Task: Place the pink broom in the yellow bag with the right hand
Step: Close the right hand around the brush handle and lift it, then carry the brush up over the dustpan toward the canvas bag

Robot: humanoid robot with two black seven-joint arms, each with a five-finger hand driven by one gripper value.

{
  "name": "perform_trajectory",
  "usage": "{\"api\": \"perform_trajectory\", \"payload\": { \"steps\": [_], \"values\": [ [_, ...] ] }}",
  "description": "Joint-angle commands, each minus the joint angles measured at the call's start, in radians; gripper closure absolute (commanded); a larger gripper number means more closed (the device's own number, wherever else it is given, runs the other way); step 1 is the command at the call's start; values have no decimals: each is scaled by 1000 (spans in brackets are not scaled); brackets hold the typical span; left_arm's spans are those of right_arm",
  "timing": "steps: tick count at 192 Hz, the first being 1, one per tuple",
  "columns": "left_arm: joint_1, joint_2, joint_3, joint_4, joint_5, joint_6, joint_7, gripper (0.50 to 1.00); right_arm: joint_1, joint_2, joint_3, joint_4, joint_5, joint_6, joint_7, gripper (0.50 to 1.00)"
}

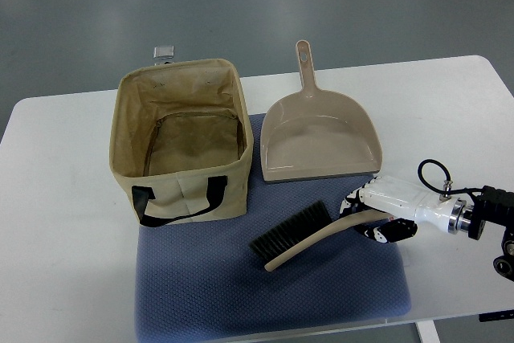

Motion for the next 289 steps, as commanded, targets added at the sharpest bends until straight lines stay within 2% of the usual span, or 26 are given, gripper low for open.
{"api": "perform_trajectory", "payload": {
  "steps": [1, 31, 83, 104, 165, 196, 232, 289],
  "values": [
    [1, 0, 0, 1, 0, 1, 1, 500, 5, -7, 9, -2, 4, -29, -1, 1000],
    [-1, 0, 0, 1, 1, 0, 1, 500, 41, -53, 21, -2, 22, -88, 6, 1000],
    [-1, 0, 0, 1, 1, 0, 1, 500, 159, -146, 73, -2, 61, -125, 12, 1000],
    [-1, 0, 0, -1, 0, 0, -1, 500, 233, -171, 107, -5, 62, -116, 10, 1000],
    [-1, 0, 0, -1, 0, 0, -1, 500, 505, -149, 136, -65, 61, -61, -4, 1000],
    [-1, 0, 0, 1, 1, 0, -1, 500, 612, -27, 126, -71, 39, -10, -48, 1000],
    [-1, 0, 0, 1, 0, 0, 1, 500, 686, 127, 47, -94, -4, -6, -77, 1000],
    [-1, 0, 0, 1, 0, 1, 1, 500, 686, 277, -23, -157, -38, -19, -82, 1000]
  ]
}}
